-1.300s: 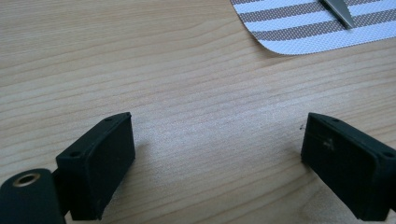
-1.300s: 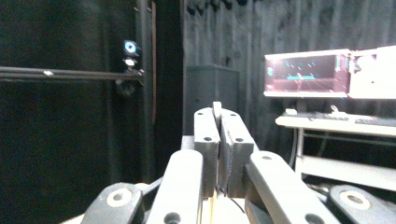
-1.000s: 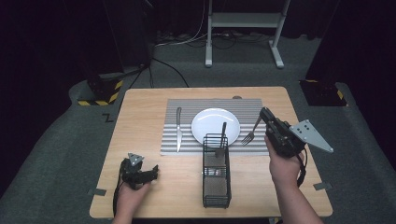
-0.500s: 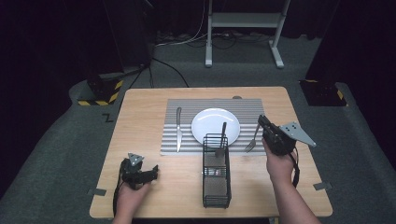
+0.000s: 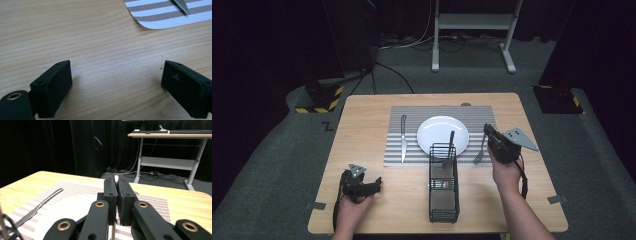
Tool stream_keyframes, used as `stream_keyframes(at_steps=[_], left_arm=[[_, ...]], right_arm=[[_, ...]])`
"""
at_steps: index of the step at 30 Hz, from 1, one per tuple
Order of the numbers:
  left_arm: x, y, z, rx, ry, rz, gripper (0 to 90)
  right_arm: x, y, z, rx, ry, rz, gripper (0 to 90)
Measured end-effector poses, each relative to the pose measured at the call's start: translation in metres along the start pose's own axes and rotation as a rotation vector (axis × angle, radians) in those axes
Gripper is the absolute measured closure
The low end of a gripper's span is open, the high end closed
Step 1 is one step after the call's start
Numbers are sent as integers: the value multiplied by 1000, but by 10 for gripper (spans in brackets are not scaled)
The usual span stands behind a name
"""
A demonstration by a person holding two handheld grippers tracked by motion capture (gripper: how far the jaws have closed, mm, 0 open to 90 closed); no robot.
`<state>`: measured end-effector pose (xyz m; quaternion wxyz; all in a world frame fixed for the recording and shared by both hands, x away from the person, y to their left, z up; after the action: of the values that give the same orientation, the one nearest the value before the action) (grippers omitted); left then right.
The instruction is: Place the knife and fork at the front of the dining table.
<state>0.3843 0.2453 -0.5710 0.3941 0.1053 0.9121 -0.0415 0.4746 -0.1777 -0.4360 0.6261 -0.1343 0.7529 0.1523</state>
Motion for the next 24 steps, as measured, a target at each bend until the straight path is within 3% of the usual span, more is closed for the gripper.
stream_keyframes(at_steps=[11,24], left_arm=[[0,0,0,2,1,0,98],[0,0,0,0,0,0,98]], right_arm=[[-1,-6,35,6,32,23,863],[11,-23,86,35,117,92,860]])
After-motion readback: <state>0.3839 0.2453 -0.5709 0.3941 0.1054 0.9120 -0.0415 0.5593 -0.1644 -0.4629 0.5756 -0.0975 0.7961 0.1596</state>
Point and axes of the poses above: each handheld gripper's, and its own axes: z roughly forward along the jaws, x roughly out of its underside, y roughly to its left, the point moved 6 cm from there along z, roughly forward along the jaws, and after that the axes turned 1 degree about z, right-handed, at the moved point
